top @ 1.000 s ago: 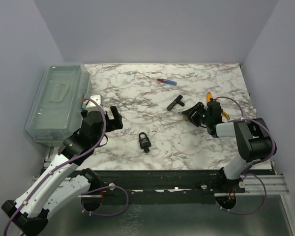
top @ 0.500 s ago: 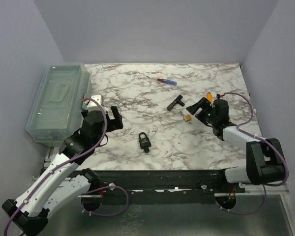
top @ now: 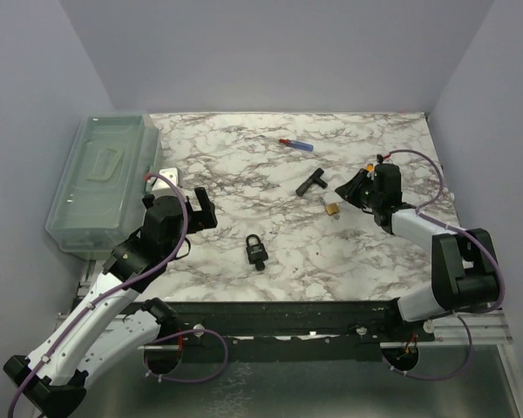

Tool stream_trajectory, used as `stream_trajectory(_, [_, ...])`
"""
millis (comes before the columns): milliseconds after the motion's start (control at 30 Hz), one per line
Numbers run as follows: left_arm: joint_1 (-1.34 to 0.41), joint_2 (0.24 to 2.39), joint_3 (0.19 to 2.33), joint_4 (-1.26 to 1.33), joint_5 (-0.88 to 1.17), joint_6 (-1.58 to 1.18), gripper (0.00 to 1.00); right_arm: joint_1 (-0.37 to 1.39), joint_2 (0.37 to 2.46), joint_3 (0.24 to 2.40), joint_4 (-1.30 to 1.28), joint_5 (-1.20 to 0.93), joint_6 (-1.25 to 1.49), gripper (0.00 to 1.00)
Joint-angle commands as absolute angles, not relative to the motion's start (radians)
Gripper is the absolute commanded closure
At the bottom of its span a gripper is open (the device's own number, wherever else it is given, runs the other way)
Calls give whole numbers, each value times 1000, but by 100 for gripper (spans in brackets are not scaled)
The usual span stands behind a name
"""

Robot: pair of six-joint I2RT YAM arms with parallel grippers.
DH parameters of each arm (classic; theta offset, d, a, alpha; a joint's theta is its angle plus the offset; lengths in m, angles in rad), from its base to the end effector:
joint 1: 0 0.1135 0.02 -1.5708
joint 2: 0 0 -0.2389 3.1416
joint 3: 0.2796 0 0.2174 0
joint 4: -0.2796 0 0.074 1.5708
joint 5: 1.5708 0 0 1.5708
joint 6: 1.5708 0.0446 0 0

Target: Unlock with the key

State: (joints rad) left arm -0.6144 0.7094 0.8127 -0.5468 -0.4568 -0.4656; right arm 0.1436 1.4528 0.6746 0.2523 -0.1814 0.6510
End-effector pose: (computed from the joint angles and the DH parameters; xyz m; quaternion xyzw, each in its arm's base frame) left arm 0.1285 -0.0666 0.3014 -0.0594 0.8301 -0.1034 0.5448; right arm 0.2807 0.0487 0.1876 0.1729 0.8468 0.2647 0.4279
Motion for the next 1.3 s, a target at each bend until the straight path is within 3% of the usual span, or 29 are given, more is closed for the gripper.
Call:
stream_trajectory(0, [-608, 694, 805, -532, -453, -453, 1, 142, 1536, 724, 247, -226, 627, 78])
stream_trajectory(700, [-602, 702, 803, -519, -439, -448, 1, 183, 1695, 748, 366, -356, 693, 88])
stream_trajectory(1267, [-584, 710, 800, -509, -419, -443, 1, 216, 1757, 737, 383, -342, 688, 89])
